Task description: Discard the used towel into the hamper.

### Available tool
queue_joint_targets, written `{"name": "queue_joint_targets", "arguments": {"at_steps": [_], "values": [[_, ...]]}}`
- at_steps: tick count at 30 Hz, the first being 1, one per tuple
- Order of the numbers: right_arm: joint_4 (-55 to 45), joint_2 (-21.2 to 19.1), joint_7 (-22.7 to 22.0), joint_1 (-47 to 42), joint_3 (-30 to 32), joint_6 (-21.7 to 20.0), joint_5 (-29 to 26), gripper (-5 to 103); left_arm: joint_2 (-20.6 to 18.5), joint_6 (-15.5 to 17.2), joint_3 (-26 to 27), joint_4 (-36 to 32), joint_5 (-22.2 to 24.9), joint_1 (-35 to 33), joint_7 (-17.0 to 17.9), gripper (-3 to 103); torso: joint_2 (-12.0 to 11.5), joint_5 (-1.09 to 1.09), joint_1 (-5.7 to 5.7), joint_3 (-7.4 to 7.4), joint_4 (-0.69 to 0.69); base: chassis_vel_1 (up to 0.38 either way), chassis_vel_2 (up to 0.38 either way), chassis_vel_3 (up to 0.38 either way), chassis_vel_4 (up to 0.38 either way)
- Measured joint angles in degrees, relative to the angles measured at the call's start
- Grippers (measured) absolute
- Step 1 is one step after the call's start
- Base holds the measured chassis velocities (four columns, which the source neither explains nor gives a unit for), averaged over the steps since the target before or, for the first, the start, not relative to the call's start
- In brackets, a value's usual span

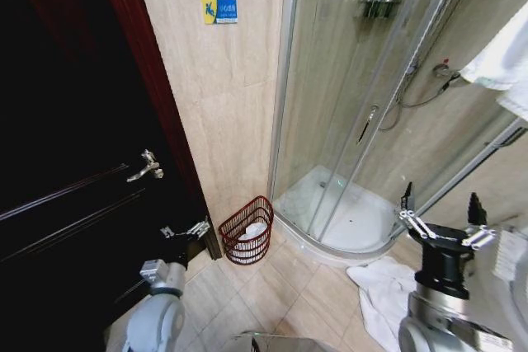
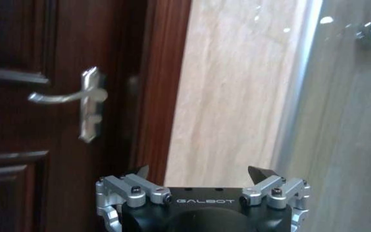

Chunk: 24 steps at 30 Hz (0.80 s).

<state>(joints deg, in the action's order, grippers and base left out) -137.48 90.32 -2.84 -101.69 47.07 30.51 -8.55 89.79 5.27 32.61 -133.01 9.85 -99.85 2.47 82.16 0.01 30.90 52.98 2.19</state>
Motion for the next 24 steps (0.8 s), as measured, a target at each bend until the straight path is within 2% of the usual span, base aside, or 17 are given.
{"name": "queue_joint_targets", "arguments": {"at_steps": [5,9,11,19,24], "values": [[-0.1,0.1,0.1,-0.2,0.0,0.1,-0.1,100,0.4,-1.7,-0.1,-1.5,-4.0,-0.9,-2.2,100,0.0,-0.01,0.00,0.00,0.00,0.000,0.000,0.000,0.000],[-0.3,-0.1,0.2,0.0,-0.2,0.0,0.0,100,-1.4,-4.7,2.3,-1.2,-6.8,-1.0,-3.8,100,0.0,0.00,0.00,0.00,0.00,0.000,0.000,0.000,0.000],[-0.4,-0.2,0.2,0.2,-0.2,-0.2,0.0,100,-1.8,-5.0,2.5,-0.6,-7.1,-0.7,-3.9,100,0.0,-0.02,0.00,0.00,0.00,0.000,0.000,0.000,0.000],[-0.5,-0.4,0.2,0.5,0.2,-0.5,-0.2,100,-3.8,-4.7,1.9,-1.4,-6.7,-0.3,-4.5,100,0.0,-0.01,0.01,0.00,0.00,0.000,0.000,0.000,0.000],[-0.5,-0.3,0.1,0.4,-0.3,-0.5,-0.1,100,-3.7,-3.1,1.6,-1.2,-3.4,0.2,-4.6,100,0.0,-0.02,0.01,0.00,0.00,0.000,0.000,0.000,0.000]]}}
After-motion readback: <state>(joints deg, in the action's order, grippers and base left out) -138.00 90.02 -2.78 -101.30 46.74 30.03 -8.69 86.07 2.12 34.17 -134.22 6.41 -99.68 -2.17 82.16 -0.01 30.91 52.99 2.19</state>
